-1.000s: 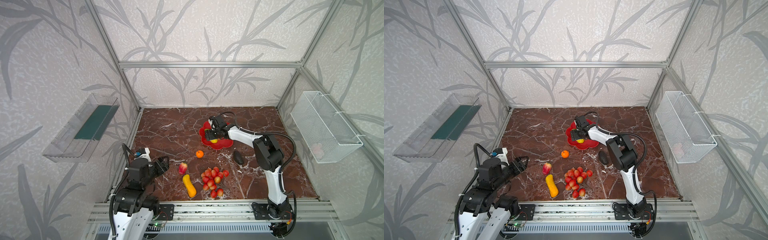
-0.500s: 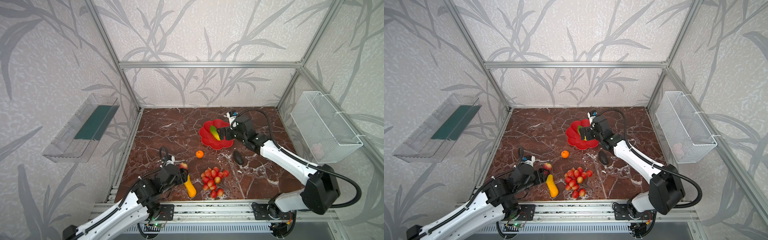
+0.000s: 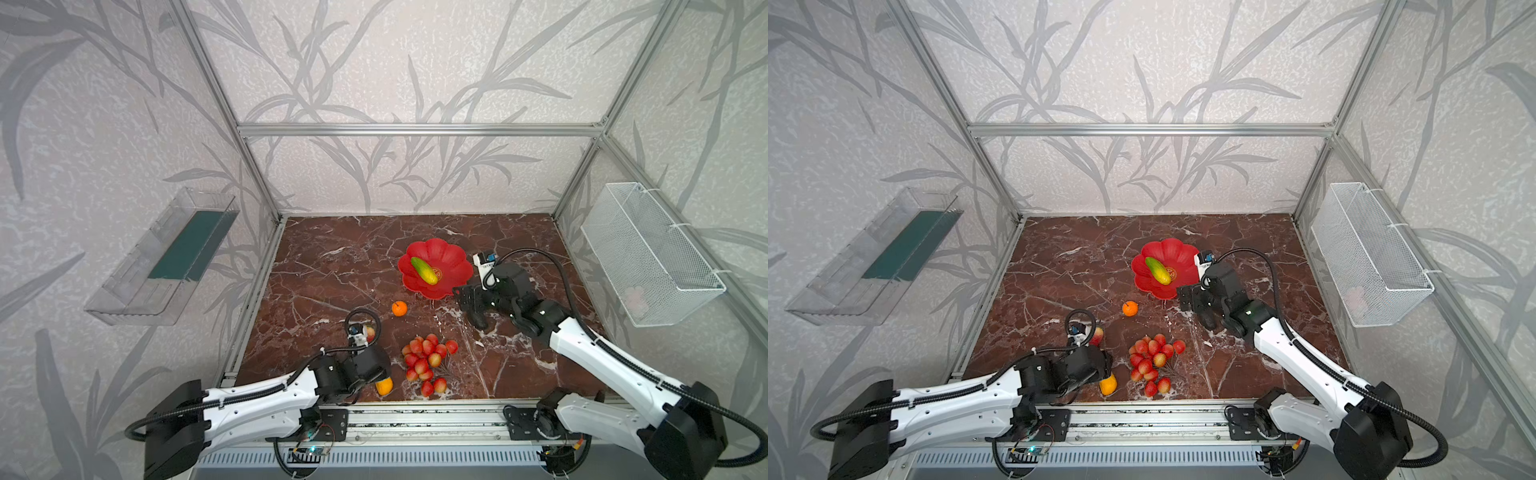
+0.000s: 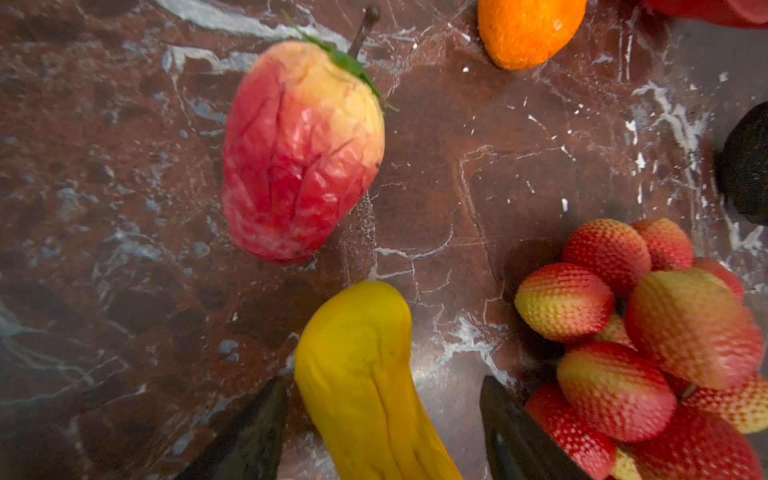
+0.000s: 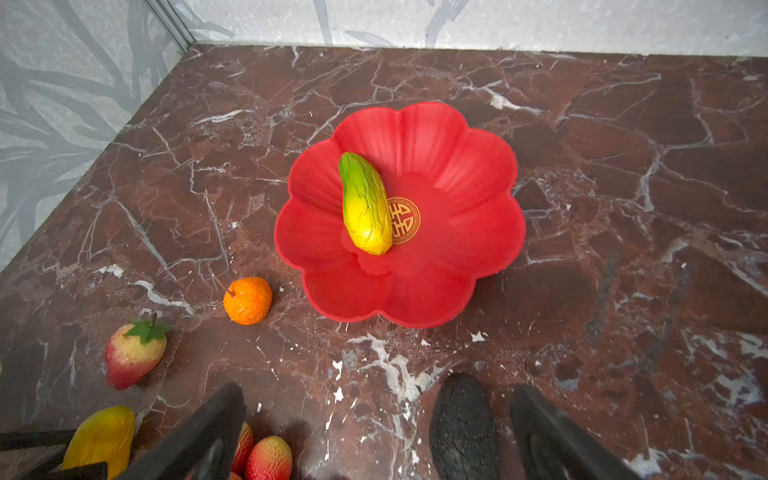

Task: Place and organize the fake fruits in the fruit bowl
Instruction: 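Grasp the yellow squash with the left gripper while the right withdraws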

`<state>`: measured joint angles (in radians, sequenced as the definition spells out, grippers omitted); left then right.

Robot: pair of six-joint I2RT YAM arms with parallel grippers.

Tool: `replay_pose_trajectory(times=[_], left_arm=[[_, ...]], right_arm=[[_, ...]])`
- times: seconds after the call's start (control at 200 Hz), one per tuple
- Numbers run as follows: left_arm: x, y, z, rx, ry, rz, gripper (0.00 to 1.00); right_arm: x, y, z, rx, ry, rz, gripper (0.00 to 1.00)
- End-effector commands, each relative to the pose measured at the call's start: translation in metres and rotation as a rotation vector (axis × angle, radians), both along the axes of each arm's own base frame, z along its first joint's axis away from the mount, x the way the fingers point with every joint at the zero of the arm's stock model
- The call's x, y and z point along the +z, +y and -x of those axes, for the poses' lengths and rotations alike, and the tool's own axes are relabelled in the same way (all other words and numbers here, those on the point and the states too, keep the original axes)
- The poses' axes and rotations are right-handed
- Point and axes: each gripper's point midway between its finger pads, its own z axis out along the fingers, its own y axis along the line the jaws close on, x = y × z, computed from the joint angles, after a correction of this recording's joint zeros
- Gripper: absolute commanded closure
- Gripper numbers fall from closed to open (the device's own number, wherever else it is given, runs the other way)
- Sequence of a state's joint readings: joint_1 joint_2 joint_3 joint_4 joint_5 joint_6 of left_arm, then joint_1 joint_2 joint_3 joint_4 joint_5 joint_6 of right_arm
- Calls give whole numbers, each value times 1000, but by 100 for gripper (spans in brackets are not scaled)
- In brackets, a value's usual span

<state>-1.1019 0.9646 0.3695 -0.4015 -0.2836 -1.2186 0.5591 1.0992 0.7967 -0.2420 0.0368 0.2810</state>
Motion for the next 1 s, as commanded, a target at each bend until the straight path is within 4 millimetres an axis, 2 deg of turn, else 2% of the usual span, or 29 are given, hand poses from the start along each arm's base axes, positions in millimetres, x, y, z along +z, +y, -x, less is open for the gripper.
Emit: replay_pose_trajectory(times=[0.0, 0.11, 0.22, 0.3, 0.4, 0.51, 0.605, 0.68, 0.88, 0.97, 0.995], left_arm=[[-2, -10, -7, 26, -24, 30, 36], [-8, -16, -7, 15, -18, 35, 50], [-10, -20, -6, 3, -15, 43, 59], [-4, -23, -6, -12, -28, 56, 64], [18, -29, -8, -34, -69, 89, 65], [57, -39, -17, -68, -150, 135, 66], [96, -46, -34, -81, -264, 136, 65], [117, -51, -53, -92, -296, 129, 65], [144, -66, -123, -83, -305, 156, 65], [147, -78, -157, -99, -295, 138, 65], [142, -81, -165, -102, -279, 126, 65]], right_arm=[[-3, -8, 10, -10, 10, 15, 1], [-3, -12, 14, -14, 5, 12, 1], [-3, -14, 19, -16, 6, 5, 1], [-3, -16, 21, -20, 5, 3, 1], [-3, -19, 24, -25, 1, 5, 1], [-2, -22, 27, -27, 1, 9, 1], [-5, -25, 30, -30, 6, 20, 1], [-11, -28, 33, -36, 20, 31, 1], [-24, -32, 38, -41, 52, 46, 1], [-28, -33, 39, -47, 62, 48, 1], [-29, -33, 39, -47, 62, 48, 1]])
